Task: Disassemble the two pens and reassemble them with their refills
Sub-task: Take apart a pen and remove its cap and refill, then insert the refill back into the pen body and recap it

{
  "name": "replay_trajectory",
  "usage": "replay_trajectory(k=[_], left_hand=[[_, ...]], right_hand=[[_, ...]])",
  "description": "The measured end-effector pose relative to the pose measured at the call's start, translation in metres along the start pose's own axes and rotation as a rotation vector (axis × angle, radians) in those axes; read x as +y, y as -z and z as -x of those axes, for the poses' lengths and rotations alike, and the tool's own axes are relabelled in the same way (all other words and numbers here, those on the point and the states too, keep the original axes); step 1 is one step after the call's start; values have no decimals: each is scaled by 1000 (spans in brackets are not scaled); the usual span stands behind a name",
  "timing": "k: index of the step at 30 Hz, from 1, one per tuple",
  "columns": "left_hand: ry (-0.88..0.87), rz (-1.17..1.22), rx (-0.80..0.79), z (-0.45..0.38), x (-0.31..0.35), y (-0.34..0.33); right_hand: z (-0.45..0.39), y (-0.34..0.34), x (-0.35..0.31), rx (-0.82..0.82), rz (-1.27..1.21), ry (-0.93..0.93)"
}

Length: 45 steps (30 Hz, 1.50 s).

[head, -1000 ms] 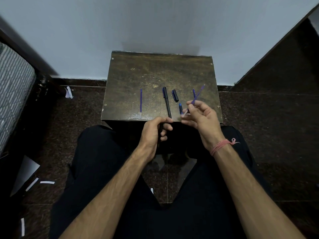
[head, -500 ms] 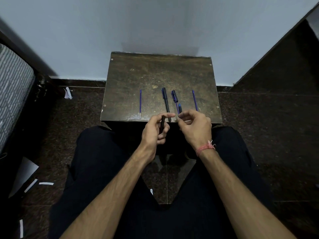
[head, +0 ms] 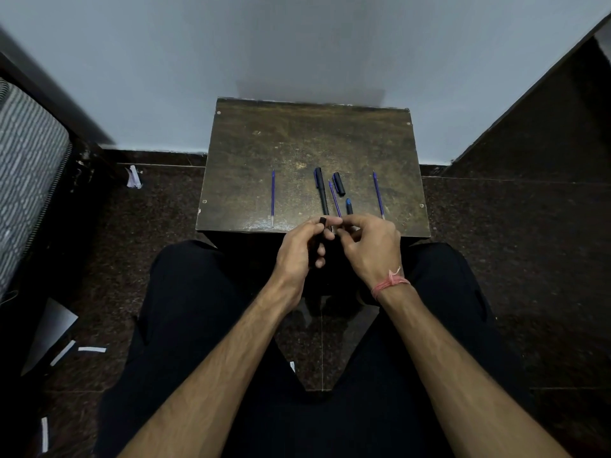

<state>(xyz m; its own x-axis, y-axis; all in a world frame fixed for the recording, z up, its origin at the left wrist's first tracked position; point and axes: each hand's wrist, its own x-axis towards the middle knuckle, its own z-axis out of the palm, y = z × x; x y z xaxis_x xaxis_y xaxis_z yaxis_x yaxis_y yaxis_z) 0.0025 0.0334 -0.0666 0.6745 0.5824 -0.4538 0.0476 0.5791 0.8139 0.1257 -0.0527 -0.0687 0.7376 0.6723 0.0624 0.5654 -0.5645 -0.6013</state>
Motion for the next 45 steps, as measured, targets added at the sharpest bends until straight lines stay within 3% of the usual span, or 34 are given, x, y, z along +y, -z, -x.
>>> replay_trajectory(k=[11,21,27,45], left_hand=[[2,-3,1,1,2,-1],[-120,20,202,-1,4,9],[-128,63,305,-1,7,15],[-134,13,275,3,10,7]], right_hand=[[-1,4,-5,75,-106,23],[-3,-13,-42,-2,-207,122],[-3,-25,-61,-2,-234,52],[5,-23,-54,-38,-243,-70]])
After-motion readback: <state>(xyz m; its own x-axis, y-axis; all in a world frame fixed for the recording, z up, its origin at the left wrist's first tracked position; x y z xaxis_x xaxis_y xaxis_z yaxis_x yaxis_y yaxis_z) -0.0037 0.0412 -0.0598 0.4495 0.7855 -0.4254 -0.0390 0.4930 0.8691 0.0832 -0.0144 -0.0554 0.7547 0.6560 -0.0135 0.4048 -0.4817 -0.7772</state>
